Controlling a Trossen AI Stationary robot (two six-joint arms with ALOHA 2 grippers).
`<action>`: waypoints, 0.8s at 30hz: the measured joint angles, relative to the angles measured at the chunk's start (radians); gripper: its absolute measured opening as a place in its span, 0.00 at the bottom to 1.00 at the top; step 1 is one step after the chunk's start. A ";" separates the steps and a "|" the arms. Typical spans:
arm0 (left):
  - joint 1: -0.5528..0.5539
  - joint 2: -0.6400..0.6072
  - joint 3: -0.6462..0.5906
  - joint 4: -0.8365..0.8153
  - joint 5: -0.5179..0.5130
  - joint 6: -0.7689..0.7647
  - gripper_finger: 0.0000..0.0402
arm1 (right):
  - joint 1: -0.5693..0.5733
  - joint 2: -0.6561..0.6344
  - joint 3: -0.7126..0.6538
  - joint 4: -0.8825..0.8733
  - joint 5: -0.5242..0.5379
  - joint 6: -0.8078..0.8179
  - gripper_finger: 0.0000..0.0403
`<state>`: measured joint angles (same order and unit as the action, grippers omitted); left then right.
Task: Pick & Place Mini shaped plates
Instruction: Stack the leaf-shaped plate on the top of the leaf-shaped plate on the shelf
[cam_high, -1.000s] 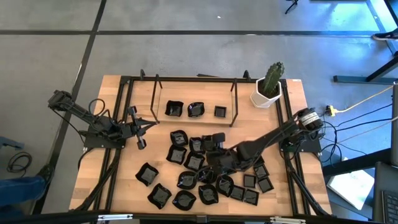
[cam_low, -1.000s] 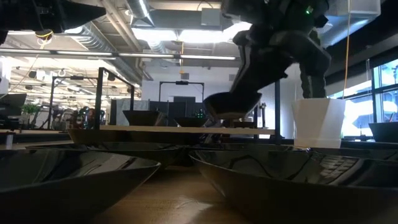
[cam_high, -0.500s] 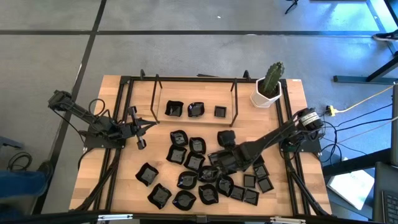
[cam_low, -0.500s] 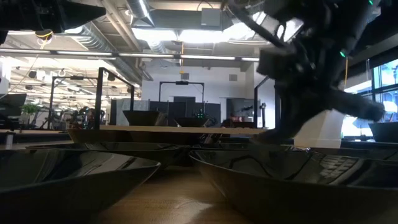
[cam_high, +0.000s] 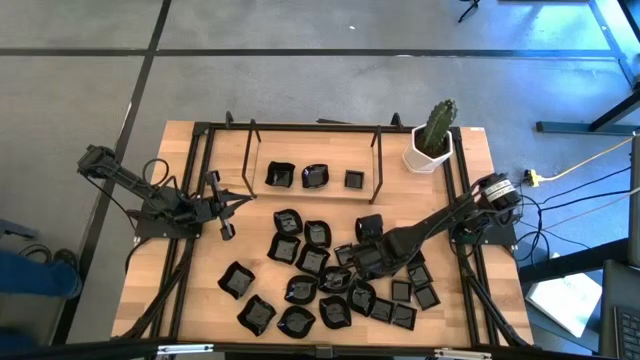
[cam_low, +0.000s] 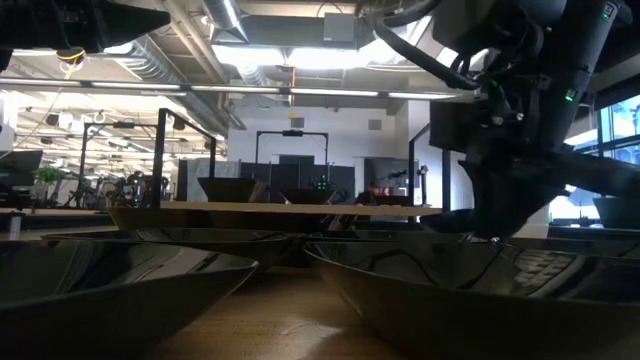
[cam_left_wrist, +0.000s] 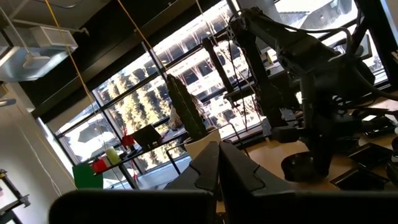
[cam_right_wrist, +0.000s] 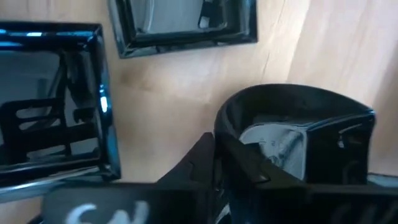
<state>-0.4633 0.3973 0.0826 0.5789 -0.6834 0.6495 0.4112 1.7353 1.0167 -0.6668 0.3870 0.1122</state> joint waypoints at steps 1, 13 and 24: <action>0.000 0.000 0.000 0.000 0.000 0.000 0.02 | 0.000 0.000 0.004 -0.010 -0.008 0.013 0.10; 0.000 0.000 0.000 0.000 -0.008 0.033 0.02 | 0.046 0.002 0.102 -0.145 -0.066 0.086 0.19; 0.000 0.000 0.000 0.000 -0.007 0.044 0.01 | 0.142 0.003 0.221 -0.151 0.365 0.144 0.16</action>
<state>-0.4629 0.3973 0.0826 0.5790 -0.6907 0.6934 0.5534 1.7386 1.2382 -0.8179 0.7524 0.2558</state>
